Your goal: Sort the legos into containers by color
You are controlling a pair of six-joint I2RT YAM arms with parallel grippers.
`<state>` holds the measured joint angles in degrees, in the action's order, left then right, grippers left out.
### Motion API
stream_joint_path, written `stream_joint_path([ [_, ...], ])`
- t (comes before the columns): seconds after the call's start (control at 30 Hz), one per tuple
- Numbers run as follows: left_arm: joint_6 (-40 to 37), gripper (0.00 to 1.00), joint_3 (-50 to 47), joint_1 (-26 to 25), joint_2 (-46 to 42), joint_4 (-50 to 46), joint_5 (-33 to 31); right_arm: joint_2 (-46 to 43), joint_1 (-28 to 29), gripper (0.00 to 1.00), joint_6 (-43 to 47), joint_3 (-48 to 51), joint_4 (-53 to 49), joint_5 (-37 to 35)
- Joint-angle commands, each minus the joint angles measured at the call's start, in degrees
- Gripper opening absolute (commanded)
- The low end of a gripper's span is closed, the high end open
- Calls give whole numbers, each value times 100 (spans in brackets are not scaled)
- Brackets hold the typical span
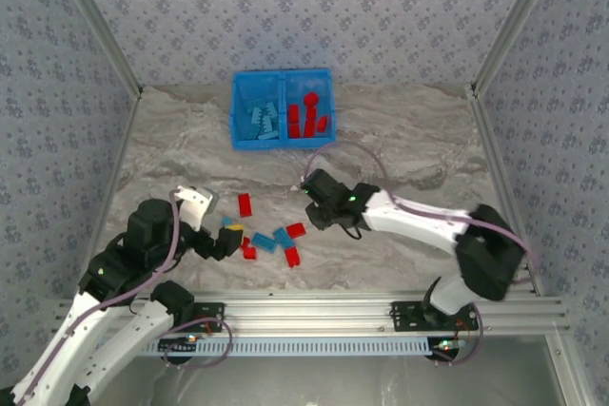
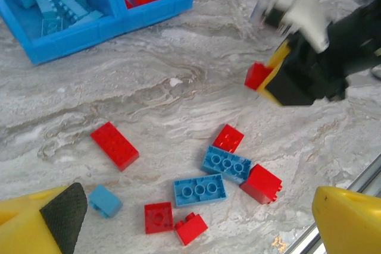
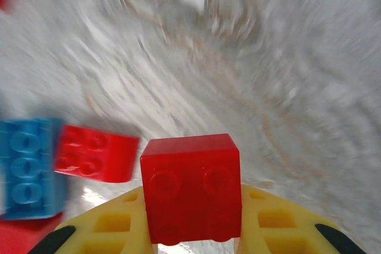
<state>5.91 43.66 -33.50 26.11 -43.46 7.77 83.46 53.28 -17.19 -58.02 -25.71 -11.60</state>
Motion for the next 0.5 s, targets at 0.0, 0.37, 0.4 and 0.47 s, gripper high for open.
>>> stream_joint_path([
  [0.0, -133, 99, -27, -8, -170, 319, 347, -895, 19, 24, -115, -106, -46, -430],
  [0.37, -225, 99, -84, -7, -203, 383, 621, 725, -1099, 24, 292, -2285, 520, -217],
  [0.4, -231, 99, -71, -2, -203, 374, 598, 1049, -1234, 24, 274, -2587, 480, -95],
  [0.47, -222, 99, -80, -5, -210, 358, 585, 1873, -1538, 24, 177, -3372, 264, 234],
])
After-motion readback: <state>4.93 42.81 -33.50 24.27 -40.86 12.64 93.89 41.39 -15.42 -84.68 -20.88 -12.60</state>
